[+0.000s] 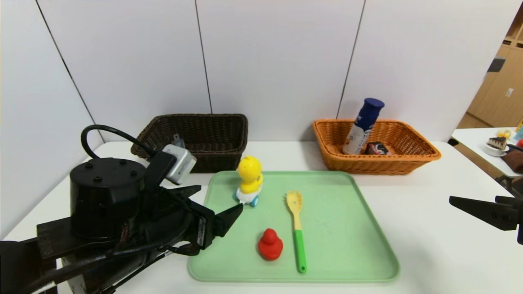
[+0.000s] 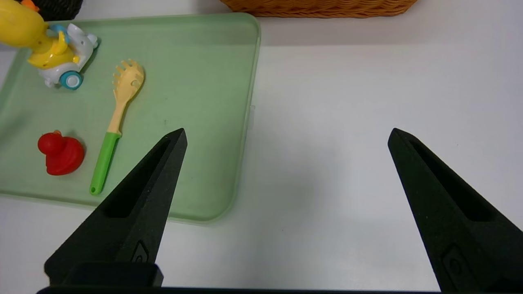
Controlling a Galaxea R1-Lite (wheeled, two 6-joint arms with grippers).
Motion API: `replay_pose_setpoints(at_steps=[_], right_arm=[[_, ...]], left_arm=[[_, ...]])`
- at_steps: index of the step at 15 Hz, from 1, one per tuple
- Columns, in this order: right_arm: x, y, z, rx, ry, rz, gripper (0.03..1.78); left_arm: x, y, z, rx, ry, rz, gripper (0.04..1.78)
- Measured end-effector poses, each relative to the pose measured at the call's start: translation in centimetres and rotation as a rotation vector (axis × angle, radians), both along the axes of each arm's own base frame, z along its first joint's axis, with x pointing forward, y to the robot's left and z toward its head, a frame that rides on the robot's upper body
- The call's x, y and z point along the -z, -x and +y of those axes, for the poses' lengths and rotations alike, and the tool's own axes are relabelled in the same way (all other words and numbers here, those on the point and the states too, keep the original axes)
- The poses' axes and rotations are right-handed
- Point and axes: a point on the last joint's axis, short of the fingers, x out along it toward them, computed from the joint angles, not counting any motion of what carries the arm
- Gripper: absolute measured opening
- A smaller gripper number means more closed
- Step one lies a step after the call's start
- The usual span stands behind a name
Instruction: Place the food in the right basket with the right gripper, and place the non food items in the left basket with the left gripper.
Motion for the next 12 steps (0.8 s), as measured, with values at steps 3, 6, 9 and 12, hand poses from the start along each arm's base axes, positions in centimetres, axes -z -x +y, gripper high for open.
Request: replay_pose_setpoints(at_steps=[3, 6, 9, 12], right_arm=[[0.2, 0.4, 0.0, 0.001, 0.000, -0.002, 1.70], [0.5, 0.7, -0.1, 0.000, 0.001, 0.001, 1.70], [0.8, 0.8, -0.1, -0.006, 0.013, 0.006, 1.70], [0.9, 0.8, -0.1, -0.007, 0.014, 0.008, 1.70]], left_arm=[[1.4, -0.7, -1.3, -0.031, 0.008, -0.039, 1.69], [2.7, -1.4, -2.6, -0.068, -0.004, -0.052, 1.69], [3.5, -2.4, -3.6, -0.096, -0.004, -0.064, 1.69], [4.3, -3.4, -4.7, -0.110, -0.017, -0.058, 1.69]])
